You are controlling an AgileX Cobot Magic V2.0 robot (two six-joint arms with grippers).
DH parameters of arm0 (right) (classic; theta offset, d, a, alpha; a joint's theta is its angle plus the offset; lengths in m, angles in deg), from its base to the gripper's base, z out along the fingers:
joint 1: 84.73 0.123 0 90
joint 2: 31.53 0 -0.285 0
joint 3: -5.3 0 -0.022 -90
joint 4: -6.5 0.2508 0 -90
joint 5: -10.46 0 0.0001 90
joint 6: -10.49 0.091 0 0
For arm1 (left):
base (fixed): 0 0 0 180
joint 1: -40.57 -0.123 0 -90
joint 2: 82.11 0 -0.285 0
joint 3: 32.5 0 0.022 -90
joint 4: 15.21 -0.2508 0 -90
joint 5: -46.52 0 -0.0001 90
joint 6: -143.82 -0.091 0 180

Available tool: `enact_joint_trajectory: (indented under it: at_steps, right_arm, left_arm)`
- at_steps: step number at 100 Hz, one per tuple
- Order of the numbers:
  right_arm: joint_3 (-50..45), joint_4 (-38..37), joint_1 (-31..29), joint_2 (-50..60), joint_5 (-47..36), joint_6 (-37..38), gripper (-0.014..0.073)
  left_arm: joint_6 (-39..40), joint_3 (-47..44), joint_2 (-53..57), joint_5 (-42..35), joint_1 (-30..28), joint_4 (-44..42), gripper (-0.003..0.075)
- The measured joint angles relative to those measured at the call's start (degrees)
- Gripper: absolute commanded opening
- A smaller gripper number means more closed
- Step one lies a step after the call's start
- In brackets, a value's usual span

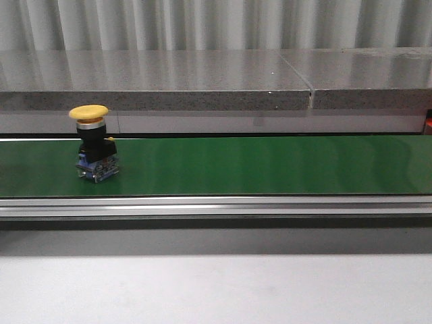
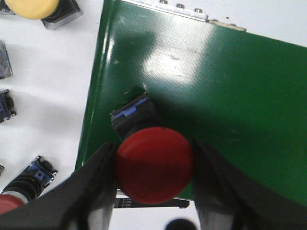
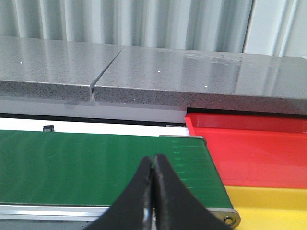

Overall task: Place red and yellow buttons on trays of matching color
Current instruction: 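Grasp a red button with the left gripper and carry it over the belt, then set the red button on the belt, release, and withdraw the left gripper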

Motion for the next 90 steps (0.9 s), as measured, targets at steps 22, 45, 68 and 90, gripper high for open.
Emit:
enact_joint_trajectory:
  at_steps: [22, 45, 68, 90]
  right_arm:
    - [0.0, 0.0, 0.0, 0.0, 0.0, 0.0, -0.0067]
    - [0.0, 0.0, 0.0, 0.0, 0.0, 0.0, -0.0067]
    - [0.0, 0.0, 0.0, 0.0, 0.0, 0.0, -0.0067]
    - [0.0, 0.0, 0.0, 0.0, 0.0, 0.0, -0.0067]
  left_arm:
    - [-0.1, 0.0, -0.7, 0.4, 0.0, 0.0, 0.0463]
    - [-0.8, 0.0, -0.7, -0.4, 0.1, 0.6, 0.0508]
    - [-1.4, 0.0, 2.5, -2.0, 0.1, 1.0, 0.0503]
    - [-6.6, 0.0, 9.2, -2.8, 1.2, 1.0, 0.0403]
